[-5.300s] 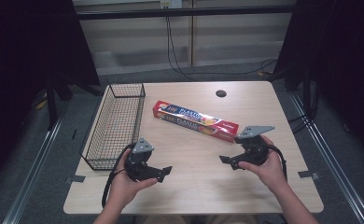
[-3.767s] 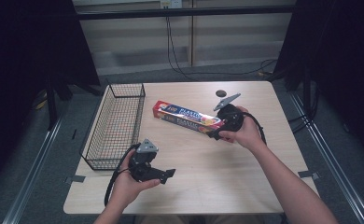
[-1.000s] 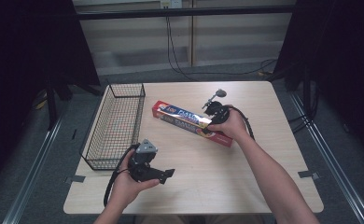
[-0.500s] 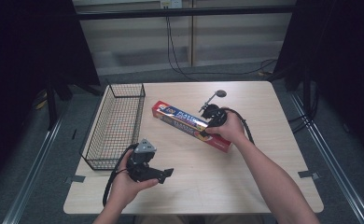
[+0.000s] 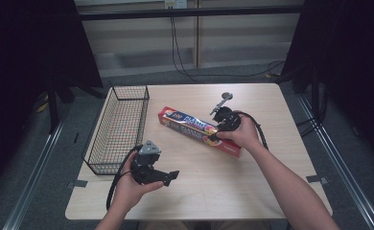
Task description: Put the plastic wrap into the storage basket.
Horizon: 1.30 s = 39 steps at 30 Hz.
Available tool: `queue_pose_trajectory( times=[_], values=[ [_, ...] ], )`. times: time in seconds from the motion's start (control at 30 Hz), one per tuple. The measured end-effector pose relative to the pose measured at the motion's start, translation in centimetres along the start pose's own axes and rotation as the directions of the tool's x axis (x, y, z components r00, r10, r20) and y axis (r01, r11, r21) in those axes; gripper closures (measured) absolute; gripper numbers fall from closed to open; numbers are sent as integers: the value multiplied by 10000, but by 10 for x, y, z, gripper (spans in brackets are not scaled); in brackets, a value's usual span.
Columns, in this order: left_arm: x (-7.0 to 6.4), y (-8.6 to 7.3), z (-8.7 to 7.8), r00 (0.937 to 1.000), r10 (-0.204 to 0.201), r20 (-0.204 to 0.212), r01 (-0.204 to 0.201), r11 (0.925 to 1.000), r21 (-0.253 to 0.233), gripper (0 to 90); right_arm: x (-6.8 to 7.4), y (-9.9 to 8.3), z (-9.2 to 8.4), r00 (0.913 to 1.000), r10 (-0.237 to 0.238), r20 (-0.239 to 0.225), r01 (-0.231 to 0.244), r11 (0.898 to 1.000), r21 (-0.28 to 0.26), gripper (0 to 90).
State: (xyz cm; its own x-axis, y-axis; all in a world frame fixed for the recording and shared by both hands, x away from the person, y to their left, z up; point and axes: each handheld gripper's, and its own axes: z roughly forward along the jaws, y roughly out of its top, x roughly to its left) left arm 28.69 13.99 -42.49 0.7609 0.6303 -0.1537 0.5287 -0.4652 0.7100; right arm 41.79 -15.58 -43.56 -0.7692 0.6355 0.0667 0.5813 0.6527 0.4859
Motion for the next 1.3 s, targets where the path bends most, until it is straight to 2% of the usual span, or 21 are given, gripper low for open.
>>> queue_pose_trajectory(
  times=[0.03,0.1,0.17,0.3,0.47,0.57,0.6,0.63,0.7,0.83,0.9,0.93,1.0,1.03,1.07,1.17,1.27,1.3],
  values=[
    [1,1,-1,9999,-17,-102,18,10000,25,65,1,-2,-4,10000,-28,-43,27,10000,-60,453],
    [0,2,0,9999,-99,-65,99,10000,-1,66,2,-4,-6,10000,-27,-78,26,10000,-65,452],
    [-2,2,2,10000,-17,-31,18,10000,67,65,2,-7,-6,9998,-67,-201,66,10000,-69,451],
    [-4,2,4,10000,51,-2,-51,9999,146,65,2,-18,1,9992,125,-387,-133,9997,-186,441],
    [-3,0,6,10000,11,15,-11,9998,212,64,5,-26,11,9996,-59,-266,52,9997,-241,416],
    [-3,-1,7,10000,-29,61,28,9997,247,64,7,-26,13,9998,-215,6,215,9996,-184,404],
    [-3,-1,8,10000,-19,59,17,9997,229,64,7,-25,13,10000,-27,-75,24,9993,-364,386],
    [-3,-1,9,9999,16,101,-18,9998,221,64,6,-24,13,9999,-62,-80,57,9983,-586,378],
    [-3,0,9,9999,28,123,-31,9996,295,63,6,-20,15,10000,-26,-37,24,9977,-679,351],
    [-5,0,10,9998,104,146,-109,9994,341,62,6,-15,25,9998,171,62,-168,9989,-447,306],
    [-5,0,10,9999,87,124,-90,9995,297,63,6,-14,28,9998,193,-15,-193,9990,-401,306],
    [-4,0,10,9999,46,106,-48,9996,272,62,6,-11,33,9998,159,140,-153,9992,-373,308],
    [-3,-1,9,9999,40,111,-43,9997,249,62,6,-9,35,9999,136,101,-133,9995,-291,314],
    [-2,-1,9,10000,3,96,-5,9997,236,61,7,-6,39,9999,139,89,-138,9998,-146,390],
    [-1,-1,8,10000,13,58,-15,9997,240,60,8,-5,40,9998,170,-44,-170,9998,-99,409],
    [-1,0,6,10000,-4,77,3,9998,213,60,9,-2,40,9999,16,129,-16,10000,54,432],
    [0,0,5,9999,-42,113,41,9999,95,60,11,-3,38,10000,35,53,-36,9999,127,440],
    [1,1,3,10000,25,32,-25,9998,218,60,12,-3,37,9999,-44,109,43,9999,126,441]
  ],
)
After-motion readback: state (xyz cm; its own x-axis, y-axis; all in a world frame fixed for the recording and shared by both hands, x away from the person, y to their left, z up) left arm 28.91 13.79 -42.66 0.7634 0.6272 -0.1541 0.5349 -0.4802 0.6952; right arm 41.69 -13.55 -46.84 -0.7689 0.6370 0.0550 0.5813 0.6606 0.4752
